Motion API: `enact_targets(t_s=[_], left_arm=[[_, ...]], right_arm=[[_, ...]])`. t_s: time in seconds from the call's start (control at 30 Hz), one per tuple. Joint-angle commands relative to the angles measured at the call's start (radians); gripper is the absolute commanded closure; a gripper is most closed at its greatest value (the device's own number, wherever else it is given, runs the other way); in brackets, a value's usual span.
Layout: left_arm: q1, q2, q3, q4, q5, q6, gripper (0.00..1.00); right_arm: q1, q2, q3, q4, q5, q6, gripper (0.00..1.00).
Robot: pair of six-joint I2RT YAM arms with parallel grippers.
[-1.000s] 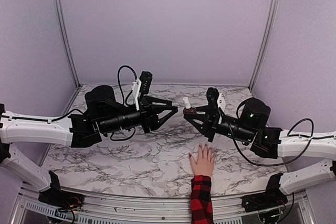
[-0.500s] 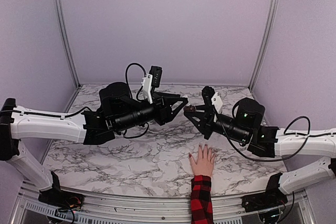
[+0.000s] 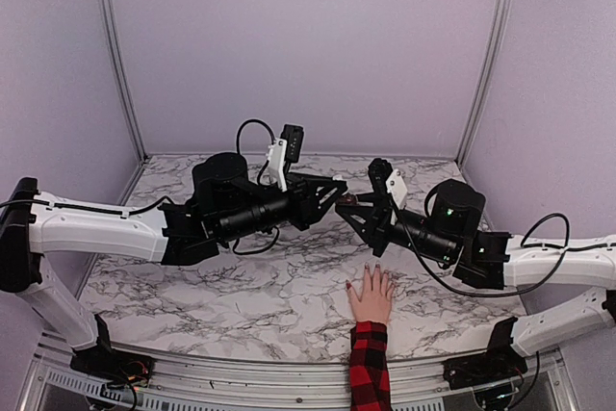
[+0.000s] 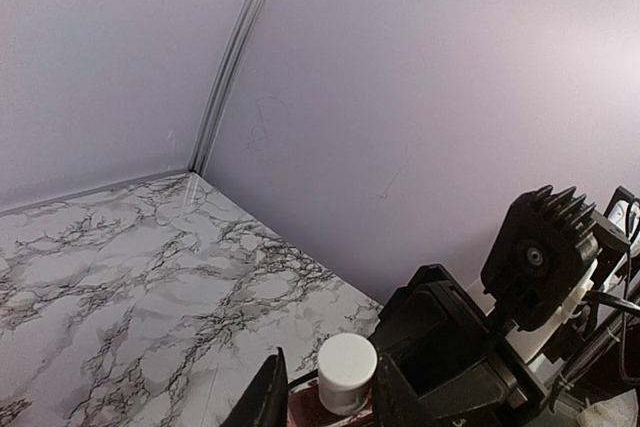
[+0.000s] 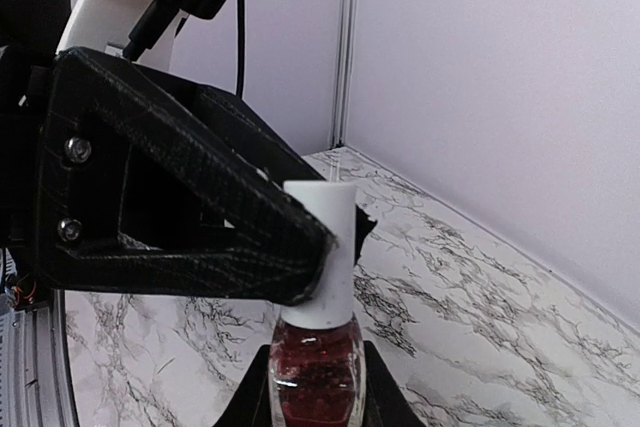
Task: Paint the nails
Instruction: Screw the nail polish bottle cap onto the nail polish bottle.
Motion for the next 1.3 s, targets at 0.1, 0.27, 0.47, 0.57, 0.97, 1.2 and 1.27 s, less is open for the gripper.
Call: enact_targets(t_s=[0.1, 0.27, 0.47, 0.57, 0.97, 1.2, 1.27], left_arm=[[-0.004, 0.008, 0.019, 0.036, 0.041, -0.004, 0.79], [-0.004, 0.004, -0.003, 0.049, 0.068, -0.016, 0.85], [-0.003, -0.005, -0.035, 0.079, 0.130, -0.011, 0.91], [-0.003, -0.009, -0.052, 0.090, 0.170, -0.001, 0.95], [0.003, -0.003, -0.081, 0.100, 0.414, 0.066, 0.97], [0.007, 0.015, -0.095, 0.084, 0.544, 0.131, 0.95], [0.008, 0.025, -0.094, 0.074, 0.576, 0.149, 0.94]], right_arm=[[0.008, -0.013, 0.046, 0.021, -0.005, -0.001, 1.00], [0.003, -0.035, 0.044, 0.048, -0.028, 0.003, 1.00], [-0.025, -0.057, 0.039, 0.082, -0.133, 0.012, 1.00], [-0.045, -0.071, 0.032, 0.100, -0.195, 0.020, 1.00], [-0.084, -0.086, 0.055, 0.137, -0.443, 0.041, 1.00], [-0.091, -0.077, 0.080, 0.165, -0.582, 0.062, 1.00], [-0.093, -0.072, 0.086, 0.175, -0.620, 0.071, 1.00]])
